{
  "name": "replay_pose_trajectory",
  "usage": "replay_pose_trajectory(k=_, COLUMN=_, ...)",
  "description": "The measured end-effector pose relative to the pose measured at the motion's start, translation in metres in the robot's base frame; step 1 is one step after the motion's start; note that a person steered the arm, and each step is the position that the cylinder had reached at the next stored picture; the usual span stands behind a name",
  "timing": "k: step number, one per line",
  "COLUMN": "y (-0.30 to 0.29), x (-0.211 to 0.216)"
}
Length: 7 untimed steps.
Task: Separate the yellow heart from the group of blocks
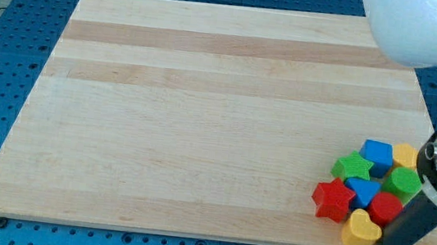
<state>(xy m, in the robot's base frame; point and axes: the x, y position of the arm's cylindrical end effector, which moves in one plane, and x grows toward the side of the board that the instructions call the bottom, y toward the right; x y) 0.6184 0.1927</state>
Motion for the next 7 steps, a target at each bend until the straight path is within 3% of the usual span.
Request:
replay_pose_trajectory(k=3, y=-0.106, x=-0.004)
replay_pose_trajectory(k=5, y=-0.134, x=-0.003)
replay_pose_trajectory(k=7, y=-0.227, x=-0.014)
